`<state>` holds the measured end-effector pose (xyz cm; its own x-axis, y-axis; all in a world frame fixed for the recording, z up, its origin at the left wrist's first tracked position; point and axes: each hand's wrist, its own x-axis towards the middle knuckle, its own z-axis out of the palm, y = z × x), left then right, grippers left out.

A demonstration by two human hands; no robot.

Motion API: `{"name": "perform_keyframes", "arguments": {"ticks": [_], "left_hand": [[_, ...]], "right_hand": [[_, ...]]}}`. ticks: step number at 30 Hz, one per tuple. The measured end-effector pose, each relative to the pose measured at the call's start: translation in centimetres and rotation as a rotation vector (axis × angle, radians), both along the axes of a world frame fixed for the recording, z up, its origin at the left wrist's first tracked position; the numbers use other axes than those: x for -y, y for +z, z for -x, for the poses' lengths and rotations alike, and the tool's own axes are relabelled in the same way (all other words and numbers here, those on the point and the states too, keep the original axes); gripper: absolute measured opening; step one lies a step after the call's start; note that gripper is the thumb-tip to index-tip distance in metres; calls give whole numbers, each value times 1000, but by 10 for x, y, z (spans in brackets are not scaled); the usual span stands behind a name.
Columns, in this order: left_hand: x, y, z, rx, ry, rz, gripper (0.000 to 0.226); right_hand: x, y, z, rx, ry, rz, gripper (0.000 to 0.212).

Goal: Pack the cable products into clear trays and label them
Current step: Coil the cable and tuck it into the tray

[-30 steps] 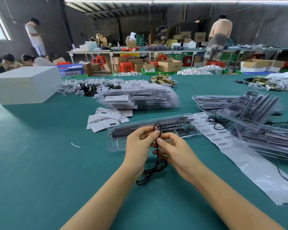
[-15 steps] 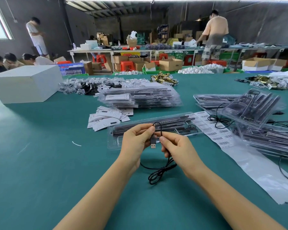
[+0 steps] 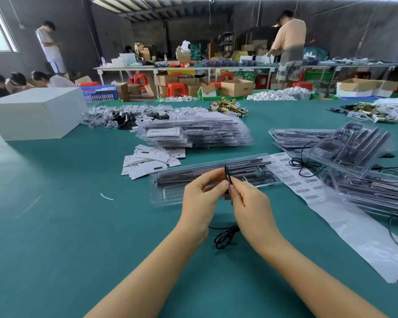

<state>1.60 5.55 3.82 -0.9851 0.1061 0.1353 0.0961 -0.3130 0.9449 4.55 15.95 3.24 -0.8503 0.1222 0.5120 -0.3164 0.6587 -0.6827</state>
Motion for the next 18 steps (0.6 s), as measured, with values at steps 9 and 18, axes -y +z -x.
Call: {"name": "perform_keyframes", "arguments": {"ticks": [9, 18], "left_hand": [[-2, -7, -1, 99, -92, -64, 18], [2, -4, 3, 234, -165, -168, 8]], "right_hand": [[7, -7, -3, 139, -215, -444, 53], [12, -4, -7, 91, -256, -663, 66]]}}
